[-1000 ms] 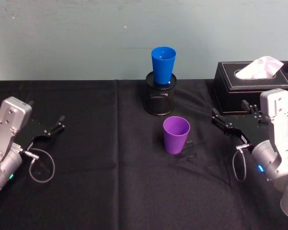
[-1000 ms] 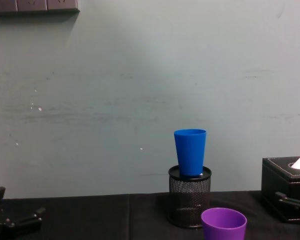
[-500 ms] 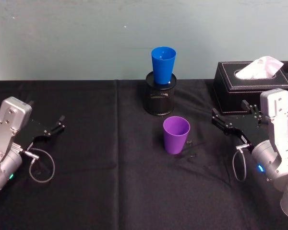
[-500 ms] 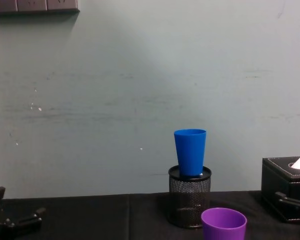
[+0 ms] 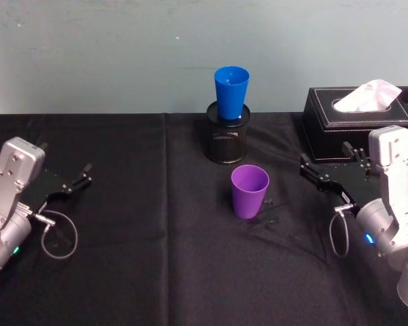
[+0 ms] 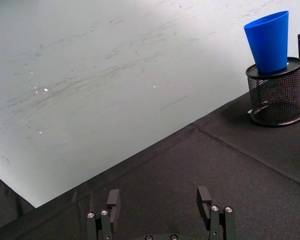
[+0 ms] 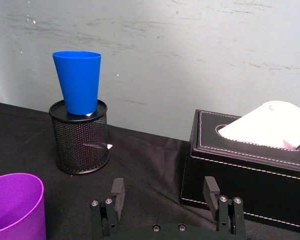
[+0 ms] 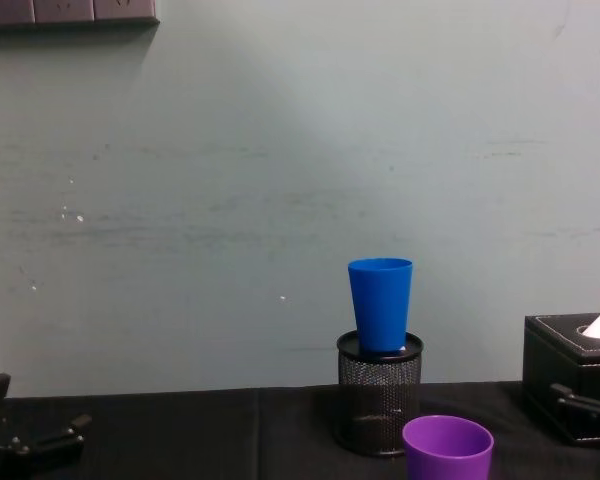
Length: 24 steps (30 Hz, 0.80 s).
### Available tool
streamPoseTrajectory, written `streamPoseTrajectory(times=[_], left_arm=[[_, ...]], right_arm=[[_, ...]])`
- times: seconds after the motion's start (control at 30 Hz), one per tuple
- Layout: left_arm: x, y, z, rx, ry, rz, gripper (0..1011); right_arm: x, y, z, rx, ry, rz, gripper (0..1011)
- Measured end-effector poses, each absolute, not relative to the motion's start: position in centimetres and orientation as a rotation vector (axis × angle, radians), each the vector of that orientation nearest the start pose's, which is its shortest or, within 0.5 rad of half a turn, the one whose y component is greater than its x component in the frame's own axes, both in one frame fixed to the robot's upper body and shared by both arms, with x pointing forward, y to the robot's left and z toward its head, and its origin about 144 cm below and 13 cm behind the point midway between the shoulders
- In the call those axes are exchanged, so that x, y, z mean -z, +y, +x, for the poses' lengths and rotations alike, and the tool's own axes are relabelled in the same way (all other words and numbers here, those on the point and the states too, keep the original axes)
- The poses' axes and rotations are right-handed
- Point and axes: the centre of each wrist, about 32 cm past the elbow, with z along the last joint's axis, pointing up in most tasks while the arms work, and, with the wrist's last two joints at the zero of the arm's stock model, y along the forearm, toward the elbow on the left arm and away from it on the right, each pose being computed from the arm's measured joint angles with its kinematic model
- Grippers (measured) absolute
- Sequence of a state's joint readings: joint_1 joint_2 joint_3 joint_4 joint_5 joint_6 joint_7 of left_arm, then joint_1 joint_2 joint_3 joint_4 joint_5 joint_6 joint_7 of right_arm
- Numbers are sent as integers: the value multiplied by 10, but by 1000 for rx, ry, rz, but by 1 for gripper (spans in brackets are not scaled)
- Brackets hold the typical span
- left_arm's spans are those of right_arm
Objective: Pick up one cup with a gripper and tap it against the other cup.
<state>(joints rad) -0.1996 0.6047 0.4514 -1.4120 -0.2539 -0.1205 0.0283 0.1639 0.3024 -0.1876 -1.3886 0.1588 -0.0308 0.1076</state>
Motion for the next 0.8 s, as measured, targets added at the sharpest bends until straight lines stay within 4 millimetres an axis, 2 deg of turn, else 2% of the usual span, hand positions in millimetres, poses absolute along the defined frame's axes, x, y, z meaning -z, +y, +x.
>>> streamPoseTrajectory(times=[0.8], left_arm=[[-1140,310,489,-1248,-285,304,1000]], right_arm=[[-1140,-276,501,1330,-101,-154,1000]])
